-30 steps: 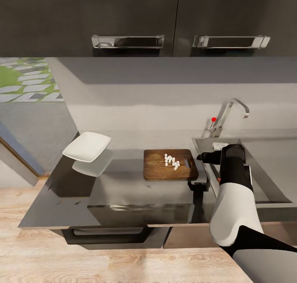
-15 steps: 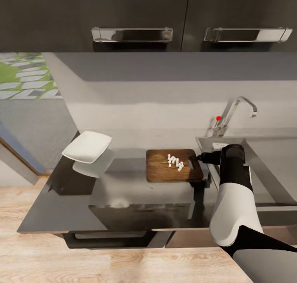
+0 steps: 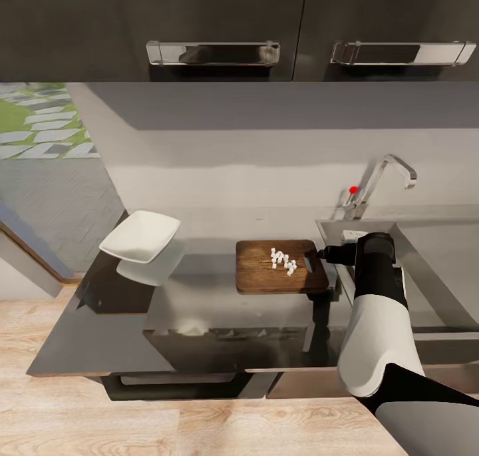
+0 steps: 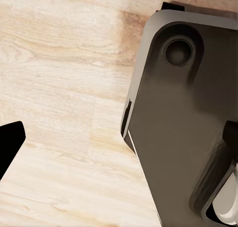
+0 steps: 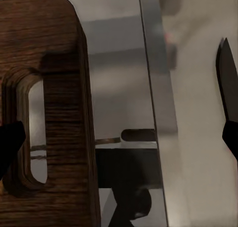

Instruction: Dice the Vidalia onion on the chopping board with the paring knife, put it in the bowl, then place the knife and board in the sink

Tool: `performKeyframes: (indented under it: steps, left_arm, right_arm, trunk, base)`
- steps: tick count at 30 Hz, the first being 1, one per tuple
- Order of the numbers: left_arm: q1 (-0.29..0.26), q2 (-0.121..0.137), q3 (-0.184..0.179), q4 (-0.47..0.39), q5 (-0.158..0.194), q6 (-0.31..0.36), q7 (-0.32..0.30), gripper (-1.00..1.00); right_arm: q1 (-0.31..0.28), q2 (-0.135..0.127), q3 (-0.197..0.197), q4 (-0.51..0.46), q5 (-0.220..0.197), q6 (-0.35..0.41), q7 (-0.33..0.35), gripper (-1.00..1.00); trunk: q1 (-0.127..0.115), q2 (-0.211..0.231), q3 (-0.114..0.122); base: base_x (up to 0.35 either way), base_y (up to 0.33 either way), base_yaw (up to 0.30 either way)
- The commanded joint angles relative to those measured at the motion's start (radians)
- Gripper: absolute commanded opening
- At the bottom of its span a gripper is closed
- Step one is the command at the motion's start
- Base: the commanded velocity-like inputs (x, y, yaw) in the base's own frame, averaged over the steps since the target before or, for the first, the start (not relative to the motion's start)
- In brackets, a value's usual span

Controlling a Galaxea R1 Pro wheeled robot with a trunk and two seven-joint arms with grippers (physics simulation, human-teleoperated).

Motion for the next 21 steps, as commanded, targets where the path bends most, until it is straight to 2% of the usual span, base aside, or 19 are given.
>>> performKeyframes:
  steps: [1,21]
  left_arm:
    - [-0.001,-0.001,-0.008,0.003,0.006,-0.005,0.000,1.00]
    - [-0.001,-0.001,-0.008,0.003,0.006,-0.005,0.000,1.00]
  right_arm:
    - [-0.001,0.001,-0.004,-0.001,0.010,0.000,0.010,1.00]
    - [-0.001,0.001,-0.004,0.012,0.011,-0.003,0.009,1.00]
  trunk:
    - [0.001,-0.002,-0.002]
    - [0.001,-0.002,-0.002]
  base:
    - [0.073,0.025,0.000]
    - [0.012,0.004,0.000]
